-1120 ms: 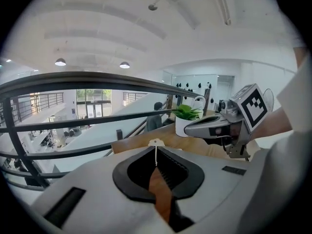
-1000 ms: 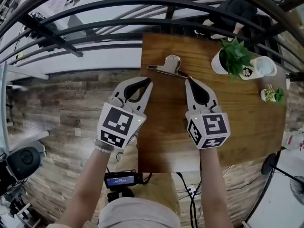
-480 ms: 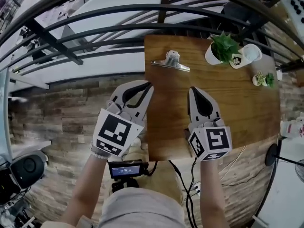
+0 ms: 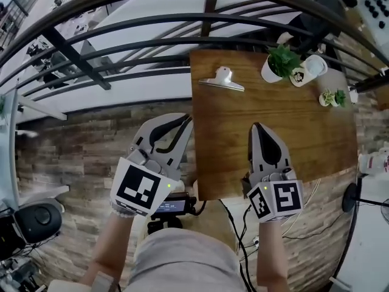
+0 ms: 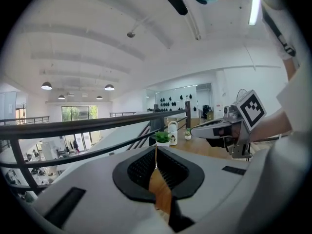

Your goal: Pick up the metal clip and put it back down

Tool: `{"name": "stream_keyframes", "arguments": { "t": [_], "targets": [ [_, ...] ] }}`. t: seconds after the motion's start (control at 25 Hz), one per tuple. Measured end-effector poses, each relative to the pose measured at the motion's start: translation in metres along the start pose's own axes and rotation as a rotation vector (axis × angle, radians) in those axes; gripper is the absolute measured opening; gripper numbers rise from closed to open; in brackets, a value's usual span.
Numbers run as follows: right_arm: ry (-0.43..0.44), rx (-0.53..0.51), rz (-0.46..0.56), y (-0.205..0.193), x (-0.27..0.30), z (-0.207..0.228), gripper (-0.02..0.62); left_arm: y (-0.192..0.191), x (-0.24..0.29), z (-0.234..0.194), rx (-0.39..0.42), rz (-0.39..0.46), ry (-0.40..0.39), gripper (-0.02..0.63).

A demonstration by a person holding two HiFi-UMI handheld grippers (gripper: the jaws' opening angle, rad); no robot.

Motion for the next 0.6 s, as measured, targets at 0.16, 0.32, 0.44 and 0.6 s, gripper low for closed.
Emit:
{"name": "stream_keyframes", "arguments": {
  "t": [0.16, 0.32, 0.44, 0.6],
  "targets": [
    [-0.020, -0.007, 0.021, 0.008, -0.021, -0.010, 0.005, 0.008, -0.024, 0.007, 0.037, 0.010, -0.016, 0.014],
    [-0.024, -0.004, 0.025, 0.013, -0.037, -0.020, 0.005, 0.008, -0.042, 0.006, 0.031, 0.012, -0.004, 0.014],
    [-0.012, -0.005, 0.023, 0.015, -0.044, -0.025, 0.005, 0.009, -0.048, 0.005, 0.001, 0.013, 0.010, 0.014],
    [-0.005, -0.008, 0.018, 0.015, -0.052, -0.027, 0.005, 0.006, -0.047, 0.010, -0.004, 0.008, -0.007, 0.014]
  ]
}}
Point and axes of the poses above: the fingertips, and each gripper's own axes: x forward along the fingers, z to its right, y out of its top, the point moved 7 cm from there along -x, backward along the fingers, and after that the axes turned 6 degrees about -x, right-handed, at the moved point
